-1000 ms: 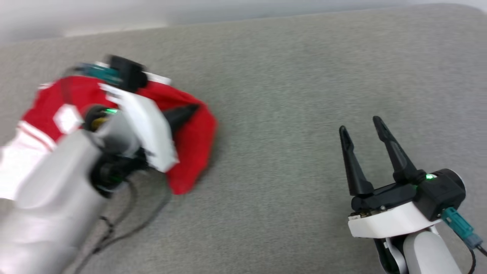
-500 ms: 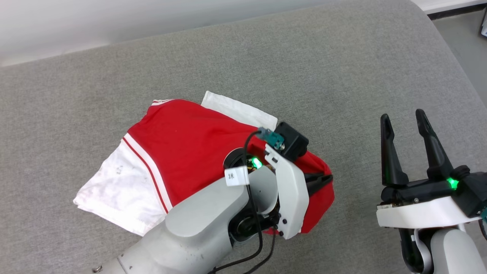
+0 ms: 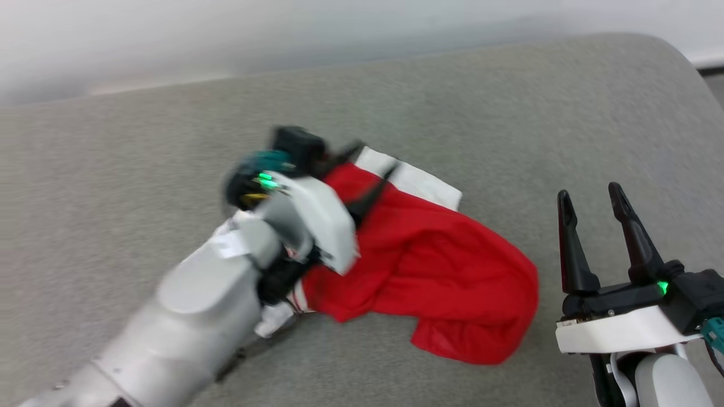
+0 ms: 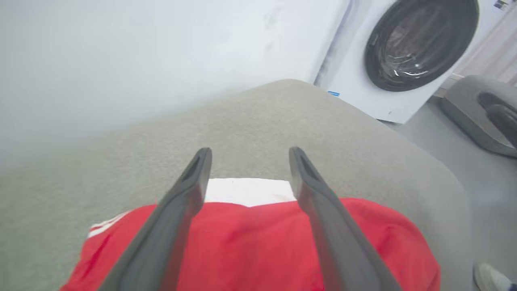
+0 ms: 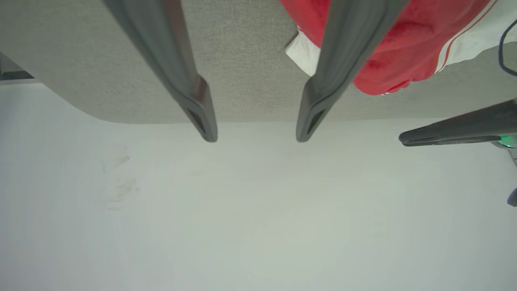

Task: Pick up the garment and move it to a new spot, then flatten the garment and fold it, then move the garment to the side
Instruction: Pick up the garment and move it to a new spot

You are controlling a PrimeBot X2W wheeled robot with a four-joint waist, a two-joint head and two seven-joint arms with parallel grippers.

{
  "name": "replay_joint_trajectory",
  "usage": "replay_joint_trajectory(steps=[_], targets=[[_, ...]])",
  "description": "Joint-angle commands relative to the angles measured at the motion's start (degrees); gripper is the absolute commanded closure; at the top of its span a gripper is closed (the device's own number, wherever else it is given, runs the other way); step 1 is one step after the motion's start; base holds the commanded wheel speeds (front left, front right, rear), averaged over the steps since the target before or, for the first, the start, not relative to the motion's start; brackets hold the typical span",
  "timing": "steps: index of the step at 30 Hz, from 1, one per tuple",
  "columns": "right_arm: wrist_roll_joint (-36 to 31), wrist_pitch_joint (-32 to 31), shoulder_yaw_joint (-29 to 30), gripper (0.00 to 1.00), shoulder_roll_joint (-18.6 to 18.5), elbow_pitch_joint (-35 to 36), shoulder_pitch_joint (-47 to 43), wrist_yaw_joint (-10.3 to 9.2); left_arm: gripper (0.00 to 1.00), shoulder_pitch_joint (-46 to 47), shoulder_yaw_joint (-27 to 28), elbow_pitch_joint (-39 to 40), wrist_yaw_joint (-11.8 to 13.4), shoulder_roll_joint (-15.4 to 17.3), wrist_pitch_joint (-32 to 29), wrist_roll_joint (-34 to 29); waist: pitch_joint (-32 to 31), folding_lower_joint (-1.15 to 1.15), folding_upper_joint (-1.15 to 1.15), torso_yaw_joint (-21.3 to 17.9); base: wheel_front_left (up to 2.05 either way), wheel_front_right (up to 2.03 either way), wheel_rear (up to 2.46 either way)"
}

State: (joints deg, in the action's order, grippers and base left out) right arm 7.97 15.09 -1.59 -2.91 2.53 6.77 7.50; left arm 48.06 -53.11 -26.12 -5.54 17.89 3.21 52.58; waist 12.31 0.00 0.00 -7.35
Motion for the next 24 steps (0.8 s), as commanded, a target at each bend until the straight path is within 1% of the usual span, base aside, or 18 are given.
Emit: replay_joint_trajectory(steps=[1, 5, 8, 10, 13, 15, 17, 18, 20, 24], targets=[[-0.43, 0.12, 0.06, 0.00, 0.05, -0.22, -0.74, -0.02, 0.00, 0.09, 1.30, -0.29, 1.18, 1.37, 2.69, -0.85, -2.75, 0.00, 0.00, 3.31, 0.00, 0.00, 0.00], [-1.06, 0.12, 0.34, 0.00, 0.05, -0.66, -1.39, -0.02, 0.00, -1.50, 4.27, -0.09, 4.53, 6.14, 8.70, -3.28, -4.94, 0.00, 0.00, 6.23, 0.00, 0.00, 0.00], [-1.32, 0.12, 0.31, 0.00, 0.05, -1.01, -1.96, -0.02, 0.00, -4.13, 7.16, 2.33, 7.81, 9.94, 11.25, -5.51, -6.19, 0.00, 0.00, 7.88, 0.00, 0.00, 0.00], [-1.43, 0.12, 0.45, 0.00, 0.05, -1.10, -2.44, -0.02, 0.00, -7.32, 9.55, 5.06, 10.05, 12.06, 11.84, -6.96, -6.89, 0.00, 0.00, 8.77, 0.00, 0.00, 0.00], [-1.48, 0.11, 0.54, 0.00, 0.05, -1.01, -2.67, -0.02, 0.00, -13.82, 15.18, 12.44, 13.36, 14.48, 12.05, -10.43, -7.33, 0.00, 0.00, 9.61, 0.00, 0.00, 0.00], [-1.60, 0.11, 0.60, 0.00, 0.05, -0.87, -2.99, -0.02, 0.00, -19.46, 19.49, 17.55, 14.96, 14.98, 11.96, -12.84, -7.47, 0.00, 0.00, 10.00, 0.00, 0.00, 0.00], [-1.61, 0.12, 0.62, 0.00, 0.05, -0.71, -3.29, -0.02, 0.00, -24.87, 23.44, 22.03, 15.94, 15.00, 11.97, -15.81, -7.57, 0.00, 0.00, 10.16, 0.00, 0.00, 0.00], [-1.61, 0.12, 0.62, 0.00, 0.05, -0.71, -3.29, -0.02, 0.00, -24.87, 23.44, 22.03, 15.94, 15.00, 11.97, -15.81, -7.57, 0.00, 0.00, 10.16, 0.00, 0.00, 0.00], [-1.71, 0.12, 0.75, 0.00, 0.05, -0.60, -3.51, -0.02, 0.00, -30.05, 26.77, 25.60, 16.22, 13.73, 11.98, -18.30, -7.61, 0.00, 0.00, 10.31, 0.00, 0.00, 0.00], [-1.72, 0.11, 1.00, 0.00, 0.05, -0.52, -3.93, -0.02, 0.00, -38.13, 32.47, 30.09, 15.62, 10.28, 11.99, -22.14, -7.78, 0.00, 0.00, 10.51, 0.00, 0.00, 0.00]])
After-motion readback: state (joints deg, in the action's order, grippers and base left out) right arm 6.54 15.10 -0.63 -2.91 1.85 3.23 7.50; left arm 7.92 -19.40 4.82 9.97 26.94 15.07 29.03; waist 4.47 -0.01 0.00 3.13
